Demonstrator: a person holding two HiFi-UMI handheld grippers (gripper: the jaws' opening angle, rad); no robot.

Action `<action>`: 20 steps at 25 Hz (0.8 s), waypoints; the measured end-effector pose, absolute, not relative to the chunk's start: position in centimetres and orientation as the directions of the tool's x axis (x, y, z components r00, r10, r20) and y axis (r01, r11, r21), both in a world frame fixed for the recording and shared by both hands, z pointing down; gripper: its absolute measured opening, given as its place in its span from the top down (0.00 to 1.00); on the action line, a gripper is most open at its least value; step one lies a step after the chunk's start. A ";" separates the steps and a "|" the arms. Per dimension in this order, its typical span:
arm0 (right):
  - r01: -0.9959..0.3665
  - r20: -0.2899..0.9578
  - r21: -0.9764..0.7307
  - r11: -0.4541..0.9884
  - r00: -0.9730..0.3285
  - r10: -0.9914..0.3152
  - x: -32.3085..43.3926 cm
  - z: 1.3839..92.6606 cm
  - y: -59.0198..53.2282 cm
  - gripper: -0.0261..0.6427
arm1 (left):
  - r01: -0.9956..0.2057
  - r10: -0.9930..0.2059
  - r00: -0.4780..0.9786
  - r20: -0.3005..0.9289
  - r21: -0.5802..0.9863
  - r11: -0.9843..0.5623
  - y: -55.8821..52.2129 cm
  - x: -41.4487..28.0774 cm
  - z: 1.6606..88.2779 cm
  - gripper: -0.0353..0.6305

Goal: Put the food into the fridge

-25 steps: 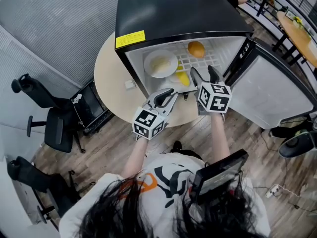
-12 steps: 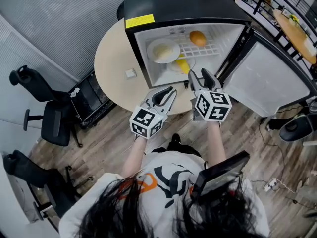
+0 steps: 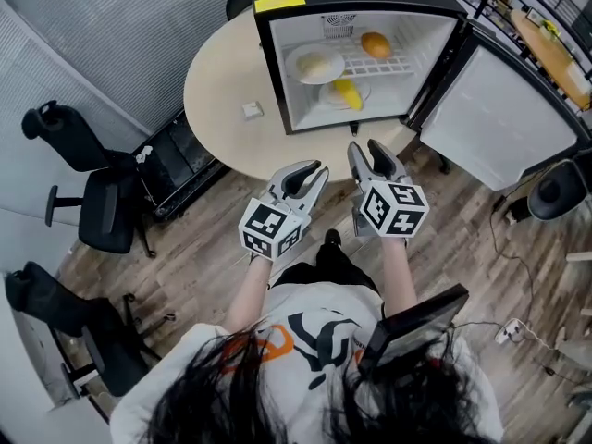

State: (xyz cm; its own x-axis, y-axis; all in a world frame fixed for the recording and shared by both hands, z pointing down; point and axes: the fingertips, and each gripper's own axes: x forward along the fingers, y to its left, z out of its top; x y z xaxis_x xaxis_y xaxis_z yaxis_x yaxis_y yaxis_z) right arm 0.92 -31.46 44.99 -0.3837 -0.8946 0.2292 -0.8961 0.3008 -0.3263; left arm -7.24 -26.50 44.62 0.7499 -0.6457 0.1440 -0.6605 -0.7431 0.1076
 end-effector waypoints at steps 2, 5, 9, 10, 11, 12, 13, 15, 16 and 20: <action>-0.896 0.236 -0.335 0.293 -0.381 -0.894 0.7 45.4 -29.7 0.69 | -0.657 -0.641 0.752 0.152 0.112 -0.745 -25.1 -7.4 45.0 0.87; -0.896 0.243 -0.342 0.283 -0.375 -0.895 0.8 45.7 -27.3 0.71 | -0.650 -0.630 0.759 0.166 0.121 -0.751 -23.0 -7.4 45.6 0.87; -0.894 0.255 -0.363 0.264 -0.367 -0.894 1.3 46.3 -24.4 0.72 | -0.632 -0.610 0.773 0.176 0.132 -0.763 -20.3 -6.7 46.0 0.87; -0.895 0.258 -0.363 0.259 -0.363 -0.895 1.5 46.4 -23.8 0.72 | -0.629 -0.606 0.776 0.175 0.135 -0.766 -19.8 -6.5 46.0 0.87; -0.898 0.261 -0.360 0.255 -0.359 -0.896 1.6 46.4 -23.3 0.73 | -0.626 -0.603 0.778 0.175 0.136 -0.768 -19.3 -6.4 46.1 0.87; -0.900 0.264 -0.355 0.253 -0.357 -0.896 1.6 46.5 -22.8 0.74 | -0.624 -0.601 0.780 0.176 0.136 -0.769 -18.8 -6.4 46.1 0.87; -0.901 0.266 -0.352 0.253 -0.355 -0.896 1.6 46.5 -22.4 0.75 | -0.623 -0.600 0.780 0.178 0.135 -0.770 -18.5 -6.4 46.1 0.87; -0.903 0.271 -0.351 0.249 -0.352 -0.896 1.7 46.5 -21.7 0.76 | -0.623 -0.600 0.780 0.178 0.135 -0.770 -18.0 -6.3 45.9 0.87; -0.903 0.275 -0.353 0.245 -0.351 -0.895 1.8 46.5 -21.2 0.76 | -0.624 -0.601 0.780 0.174 0.137 -0.770 -17.8 -6.2 45.7 0.87; -0.903 0.295 -0.356 0.239 -0.352 -0.888 2.4 47.3 -19.0 0.78 | -0.626 -0.607 0.779 0.157 0.138 -0.768 -16.9 -5.4 44.9 0.87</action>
State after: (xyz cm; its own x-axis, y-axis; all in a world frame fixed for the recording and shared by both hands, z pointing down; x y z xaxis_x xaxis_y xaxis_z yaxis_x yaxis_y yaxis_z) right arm 2.35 -19.04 47.27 -0.3518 -0.8884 0.2949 -0.9032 0.2395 -0.3562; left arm -5.39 -16.90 44.94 0.7793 -0.6067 0.1566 -0.6255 -0.7678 0.1382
